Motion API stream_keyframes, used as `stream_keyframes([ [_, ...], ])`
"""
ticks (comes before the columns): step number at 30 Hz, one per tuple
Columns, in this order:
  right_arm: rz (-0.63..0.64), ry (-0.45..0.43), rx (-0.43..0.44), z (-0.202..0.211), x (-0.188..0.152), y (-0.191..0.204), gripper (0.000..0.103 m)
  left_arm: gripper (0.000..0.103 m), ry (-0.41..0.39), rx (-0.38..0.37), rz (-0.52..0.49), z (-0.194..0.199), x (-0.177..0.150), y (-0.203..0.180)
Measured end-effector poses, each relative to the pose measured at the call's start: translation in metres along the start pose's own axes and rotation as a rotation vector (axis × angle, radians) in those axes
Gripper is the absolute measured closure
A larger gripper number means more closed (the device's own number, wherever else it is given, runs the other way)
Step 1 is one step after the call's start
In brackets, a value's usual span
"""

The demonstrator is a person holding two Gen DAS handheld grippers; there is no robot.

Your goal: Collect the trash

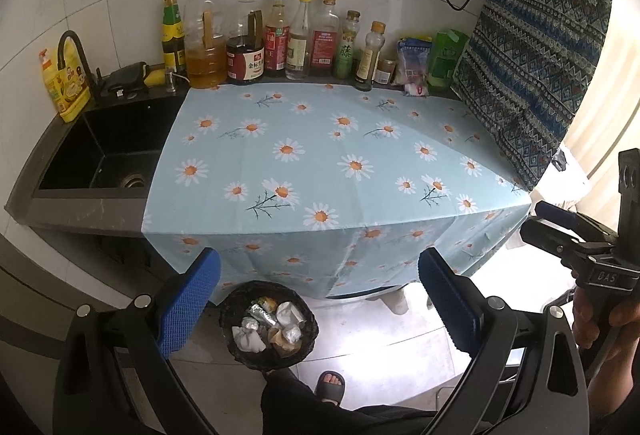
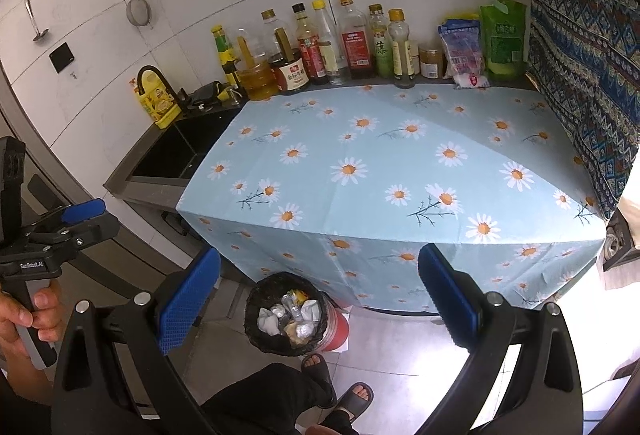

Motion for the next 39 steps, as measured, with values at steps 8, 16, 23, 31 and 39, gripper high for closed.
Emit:
stream_keyframes([
  [8,-0.003,-0.004,0.002,0.002,0.000,-0.003,0.005,0.007,-0.004,0.002,-0.015,0.002,0.000,-0.007],
  [16,0.002,-0.009,0.001,0.006,-0.001,-0.003,0.005,0.007,-0.005,0.012,-0.025,0.004,-0.001,-0.012],
  [23,0.007,-0.010,0.005,0.008,-0.003,-0.004,0.005,0.007,-0.003,0.017,-0.026,0.005,-0.002,-0.015],
  [31,0.014,-0.009,0.006,0.009,-0.006,-0.002,0.005,0.007,0.006,0.016,-0.024,0.003,-0.002,-0.017],
  [39,0.015,-0.006,0.009,0.008,-0.004,-0.002,0.005,0.007,0.009,0.019,-0.023,0.001,-0.001,-0.014],
])
Point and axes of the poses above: each gripper's, at about its wrist camera, not at the fingertips, and z roughly against the way its jaws point, y to its left, x to its top, the point moved 5 cm from there along -z, roughly the way its jaws point, and after that the axes turned 13 degrees about -z, right-handed, at the moved point
